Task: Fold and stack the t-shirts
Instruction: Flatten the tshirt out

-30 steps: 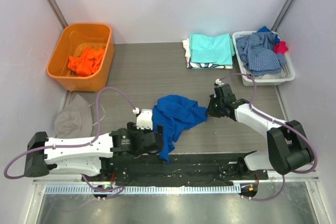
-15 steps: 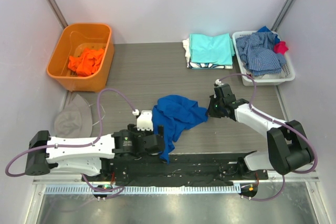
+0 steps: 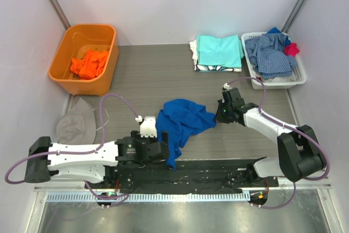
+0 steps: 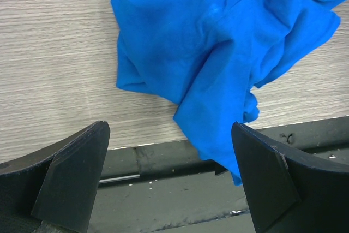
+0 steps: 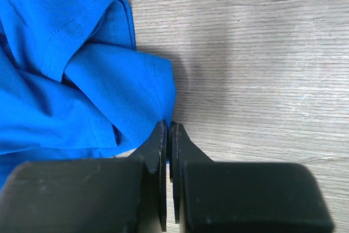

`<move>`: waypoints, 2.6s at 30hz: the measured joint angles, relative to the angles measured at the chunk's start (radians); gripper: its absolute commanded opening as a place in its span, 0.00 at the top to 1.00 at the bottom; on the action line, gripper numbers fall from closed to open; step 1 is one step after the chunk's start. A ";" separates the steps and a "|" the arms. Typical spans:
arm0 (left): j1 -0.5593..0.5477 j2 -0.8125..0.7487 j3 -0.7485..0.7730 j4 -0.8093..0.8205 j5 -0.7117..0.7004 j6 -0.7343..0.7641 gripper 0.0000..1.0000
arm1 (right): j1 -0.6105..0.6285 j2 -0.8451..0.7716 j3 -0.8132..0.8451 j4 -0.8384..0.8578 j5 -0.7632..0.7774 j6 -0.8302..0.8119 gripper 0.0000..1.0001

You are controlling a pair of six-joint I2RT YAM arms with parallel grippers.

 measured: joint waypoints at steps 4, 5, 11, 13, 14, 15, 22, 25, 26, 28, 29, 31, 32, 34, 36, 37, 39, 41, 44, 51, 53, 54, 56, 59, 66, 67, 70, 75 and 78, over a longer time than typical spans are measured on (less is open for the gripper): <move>-0.007 0.018 0.000 0.021 0.007 -0.004 0.00 | 0.001 0.000 0.000 -0.002 0.000 0.003 0.99; -0.015 0.029 0.000 0.029 0.009 -0.007 0.00 | 0.001 0.000 0.000 -0.002 0.000 0.003 0.99; -0.100 0.150 0.008 0.064 0.019 -0.038 0.00 | 0.001 0.000 0.000 -0.002 0.000 0.006 0.99; -0.128 0.194 0.022 0.065 0.020 -0.053 0.00 | 0.001 0.000 0.000 -0.002 0.000 0.006 0.99; -0.142 0.215 0.032 0.066 0.020 -0.060 0.00 | 0.001 0.000 0.000 -0.002 0.000 0.007 0.99; -0.161 0.238 0.045 0.068 0.020 -0.068 0.00 | 0.002 0.000 0.000 -0.002 0.000 0.007 0.99; -0.228 0.315 0.108 0.080 0.020 -0.107 0.00 | 0.002 0.000 0.000 -0.002 -0.001 0.007 0.99; -0.236 0.345 0.131 0.084 0.020 -0.112 0.00 | 0.003 0.000 0.000 -0.002 -0.001 0.007 0.99; -0.238 0.354 0.135 0.085 0.019 -0.113 0.00 | 0.003 0.000 0.000 -0.002 -0.001 0.007 0.99; -0.239 0.372 0.139 0.085 0.019 -0.116 0.00 | 0.003 0.000 -0.002 -0.002 -0.001 0.007 0.99; -0.240 0.381 0.139 0.084 0.019 -0.117 0.01 | 0.003 0.000 -0.003 -0.002 -0.001 0.007 0.99; -0.241 0.394 0.139 0.084 0.019 -0.119 0.03 | 0.003 0.000 -0.005 -0.002 -0.001 0.007 0.99; -0.241 0.398 0.139 0.084 0.019 -0.120 0.05 | 0.003 0.000 -0.005 -0.003 -0.001 0.007 0.99; -0.242 0.408 0.145 0.080 0.018 -0.128 0.08 | 0.003 0.000 -0.005 -0.002 -0.001 0.007 0.99; -0.242 0.420 0.150 0.077 0.018 -0.139 0.10 | 0.003 0.000 -0.005 -0.003 -0.001 0.007 0.99; -0.242 0.426 0.151 0.076 0.018 -0.143 0.11 | 0.003 0.000 -0.005 -0.002 -0.002 0.007 0.99; -0.242 0.432 0.151 0.075 0.018 -0.149 0.14 | 0.003 0.000 -0.005 -0.003 -0.002 0.007 0.99; -0.242 0.441 0.151 0.074 0.017 -0.160 0.17 | 0.003 0.000 -0.005 -0.004 -0.004 0.007 0.99; -0.242 0.456 0.151 0.072 0.014 -0.165 0.23 | 0.003 0.000 -0.005 -0.007 -0.004 0.007 0.99; -0.242 0.473 0.151 0.070 0.011 -0.169 0.33 | 0.003 0.000 -0.005 -0.013 -0.004 0.007 0.99; -0.242 0.484 0.152 0.069 0.010 -0.169 0.37 | 0.003 0.000 -0.005 -0.014 -0.004 0.007 0.99; -0.242 0.489 0.153 0.069 0.010 -0.169 0.41 | 0.003 0.000 -0.005 -0.015 -0.004 0.006 0.99; -0.242 0.503 0.158 0.068 0.010 -0.170 0.44 | 0.003 0.000 -0.005 -0.019 -0.004 0.006 0.99; -0.242 0.520 0.169 0.065 0.010 -0.172 0.47 | 0.003 0.000 -0.005 -0.024 -0.004 0.006 0.99; -0.242 0.528 0.173 0.062 0.002 -0.180 1.00 | 0.003 0.000 -0.005 -0.029 -0.004 0.006 0.99; -0.242 0.529 0.174 0.059 0.000 -0.182 1.00 | 0.003 0.000 -0.005 -0.029 -0.004 0.006 0.99; -0.243 0.530 0.180 0.050 -0.004 -0.190 1.00 | 0.003 -0.002 -0.005 -0.031 -0.004 0.006 0.99; -0.243 0.528 0.221 -0.045 -0.021 -0.209 1.00 | 0.003 -0.022 -0.003 -0.050 0.000 0.006 0.99; -0.244 0.493 0.309 -0.204 -0.068 -0.239 1.00 | 0.003 -0.071 0.013 -0.100 0.026 0.006 0.99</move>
